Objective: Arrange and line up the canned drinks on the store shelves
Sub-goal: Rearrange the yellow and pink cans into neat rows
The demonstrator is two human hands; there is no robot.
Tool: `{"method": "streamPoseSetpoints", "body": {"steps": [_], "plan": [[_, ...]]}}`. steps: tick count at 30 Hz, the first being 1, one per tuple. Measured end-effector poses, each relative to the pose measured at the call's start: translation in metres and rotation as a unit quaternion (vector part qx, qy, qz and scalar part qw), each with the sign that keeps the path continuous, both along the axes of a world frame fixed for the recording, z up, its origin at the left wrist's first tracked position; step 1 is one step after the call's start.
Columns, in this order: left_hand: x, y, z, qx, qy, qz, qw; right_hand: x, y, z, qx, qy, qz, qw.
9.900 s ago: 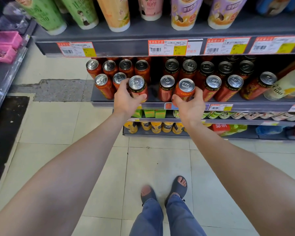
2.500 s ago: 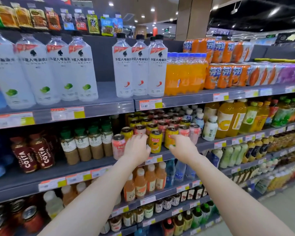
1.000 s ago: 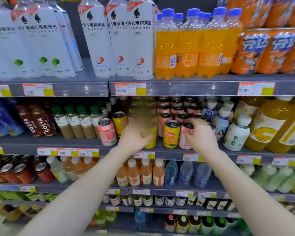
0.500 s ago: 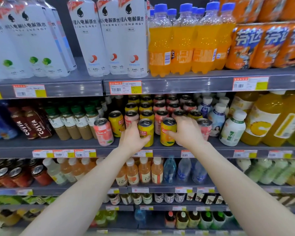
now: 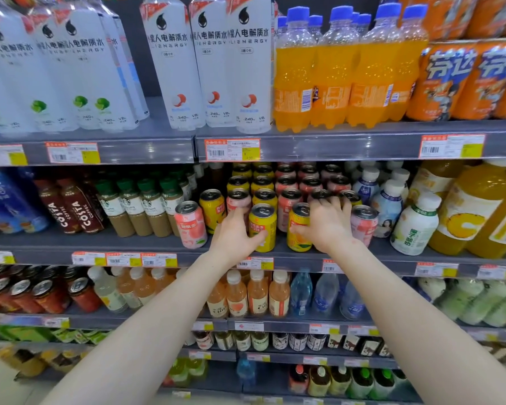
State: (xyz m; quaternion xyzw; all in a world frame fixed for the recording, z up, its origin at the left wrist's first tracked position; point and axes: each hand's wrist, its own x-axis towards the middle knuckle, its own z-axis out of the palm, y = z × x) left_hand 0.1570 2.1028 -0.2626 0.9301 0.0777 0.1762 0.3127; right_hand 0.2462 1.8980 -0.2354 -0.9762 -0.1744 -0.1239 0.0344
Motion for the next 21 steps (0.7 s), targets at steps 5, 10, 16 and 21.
{"method": "streamPoseSetpoints", "body": {"steps": [5,10,16,21], "plan": [[-0.005,0.006,-0.002,0.013,0.009,0.014,1.000,-0.002,0.002,0.003,0.030,0.004,0.004,1.000],[-0.011,0.015,-0.001,0.024,0.003,0.025,0.999,-0.007,0.008,0.002,0.073,-0.002,0.042,0.996],[-0.020,0.028,0.000,0.018,-0.010,0.031,0.999,-0.012,0.017,0.017,0.133,0.018,0.075,0.988],[-0.030,0.040,0.001,0.013,-0.028,0.029,0.999,-0.020,0.014,0.045,0.174,0.010,0.086,0.981]]}}
